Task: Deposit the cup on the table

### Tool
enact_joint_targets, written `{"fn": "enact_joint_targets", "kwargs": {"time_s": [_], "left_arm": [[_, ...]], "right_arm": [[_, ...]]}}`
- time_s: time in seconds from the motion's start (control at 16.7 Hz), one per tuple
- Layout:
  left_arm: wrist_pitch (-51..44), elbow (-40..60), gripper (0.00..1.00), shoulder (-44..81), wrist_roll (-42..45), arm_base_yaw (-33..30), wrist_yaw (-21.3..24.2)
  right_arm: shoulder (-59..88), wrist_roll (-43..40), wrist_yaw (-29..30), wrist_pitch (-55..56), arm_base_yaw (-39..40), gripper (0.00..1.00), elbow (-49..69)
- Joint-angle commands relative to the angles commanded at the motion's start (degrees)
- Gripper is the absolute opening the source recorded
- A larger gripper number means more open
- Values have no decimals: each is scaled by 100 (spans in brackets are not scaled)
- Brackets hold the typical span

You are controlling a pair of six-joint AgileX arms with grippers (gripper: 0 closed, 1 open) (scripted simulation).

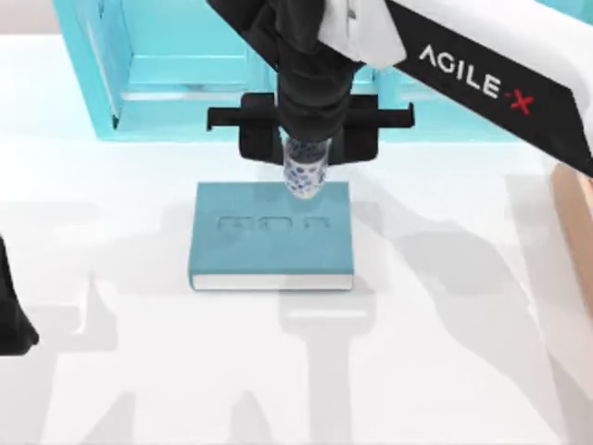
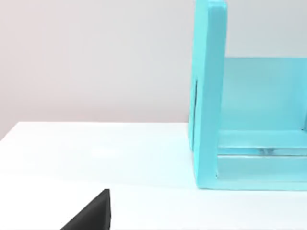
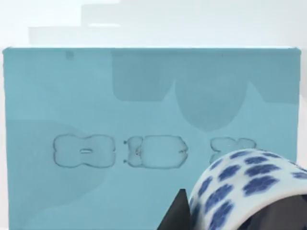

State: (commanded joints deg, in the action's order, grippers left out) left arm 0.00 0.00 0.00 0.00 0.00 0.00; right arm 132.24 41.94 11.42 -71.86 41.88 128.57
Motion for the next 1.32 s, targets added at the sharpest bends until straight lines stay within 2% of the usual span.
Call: {"fn": "enact_joint_targets", "kwargs": {"time_s": [0.48, 0.66, 1.32], "left_arm": [[0, 0, 100, 0, 0, 0, 0], [0, 0, 100, 0, 0, 0, 0], [0, 0, 100, 0, 0, 0, 0]], "right_arm": [[-2290, -499, -101, 1003, -469, 0, -3572], [-3007, -647, -138, 1324, -604, 0, -4483], [-3170, -738, -157, 1828, -678, 0, -5105]]}}
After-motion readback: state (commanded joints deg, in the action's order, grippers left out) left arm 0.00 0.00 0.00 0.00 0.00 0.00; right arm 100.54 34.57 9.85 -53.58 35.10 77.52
